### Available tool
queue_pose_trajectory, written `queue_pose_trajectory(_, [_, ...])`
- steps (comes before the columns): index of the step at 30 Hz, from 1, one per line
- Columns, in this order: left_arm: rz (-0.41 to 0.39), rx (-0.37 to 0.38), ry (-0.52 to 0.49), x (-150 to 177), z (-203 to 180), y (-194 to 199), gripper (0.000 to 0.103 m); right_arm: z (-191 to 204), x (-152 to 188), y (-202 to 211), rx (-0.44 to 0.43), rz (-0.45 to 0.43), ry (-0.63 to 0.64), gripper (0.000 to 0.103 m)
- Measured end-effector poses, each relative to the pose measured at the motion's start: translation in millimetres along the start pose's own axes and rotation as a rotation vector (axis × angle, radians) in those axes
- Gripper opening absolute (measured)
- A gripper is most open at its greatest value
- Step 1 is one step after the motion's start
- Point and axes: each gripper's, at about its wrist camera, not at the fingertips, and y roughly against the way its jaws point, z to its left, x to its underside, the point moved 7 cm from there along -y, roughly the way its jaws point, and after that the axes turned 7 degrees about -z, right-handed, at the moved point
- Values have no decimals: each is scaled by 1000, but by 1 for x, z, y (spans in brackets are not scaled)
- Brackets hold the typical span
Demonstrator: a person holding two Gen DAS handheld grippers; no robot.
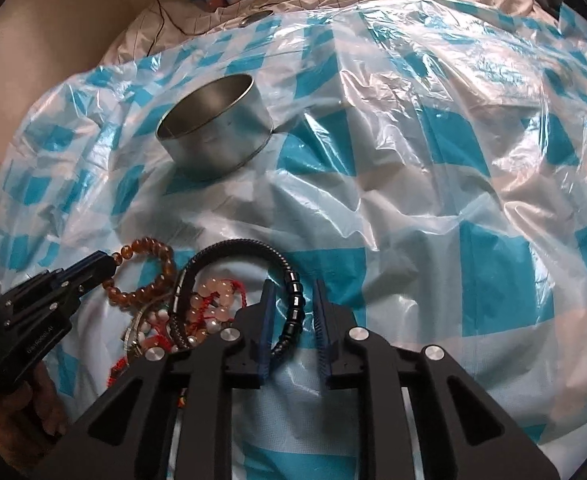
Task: Organize jewelry
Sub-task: 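Grasp the amber bead bracelet with the left gripper and lift it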
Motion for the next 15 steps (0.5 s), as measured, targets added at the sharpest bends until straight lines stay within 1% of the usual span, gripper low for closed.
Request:
queue_pose_trajectory(1, [5, -6, -4, 2, 0, -2, 30, 2, 0, -1, 10, 0, 13, 16])
queue_pose_trajectory(2, [10, -9, -13, 2, -2, -4, 31, 3, 0, -1, 11, 0, 21, 13])
queue_pose_trajectory(4, [9, -19, -30, 3, -4, -4, 31, 3, 0, 0, 5, -11, 20, 11])
queue_pose_trajectory(5, [9, -18, -31, 3, -4, -3, 29, 3, -1, 1, -2, -16, 14, 11])
queue_pose_trajectory(6, [7, -7, -30, 3, -5, -2, 13, 1, -3, 4, -13, -27, -1, 11])
queue_pose_trajectory(7, [7, 7, -29, 3, -7, -1, 11, -1, -5, 6, -26, -36, -18, 11])
queue_pose_trajectory(9, [-9, 2, -47, 2, -8, 4, 10, -5, -8, 11, -58, -57, -57, 11])
queue_pose_trajectory(11, [-34, 19, -40, -1, -9, 10, 10, -8, -12, 17, -89, -80, -89, 11])
queue_pose_trajectory(13, [-77, 37, -33, -7, -10, 19, 10, -11, -16, 23, -123, -106, -124, 11])
queue_pose_trajectory(15, [-134, 54, -30, -15, -13, 31, 10, -14, -19, 28, -140, -127, -146, 11])
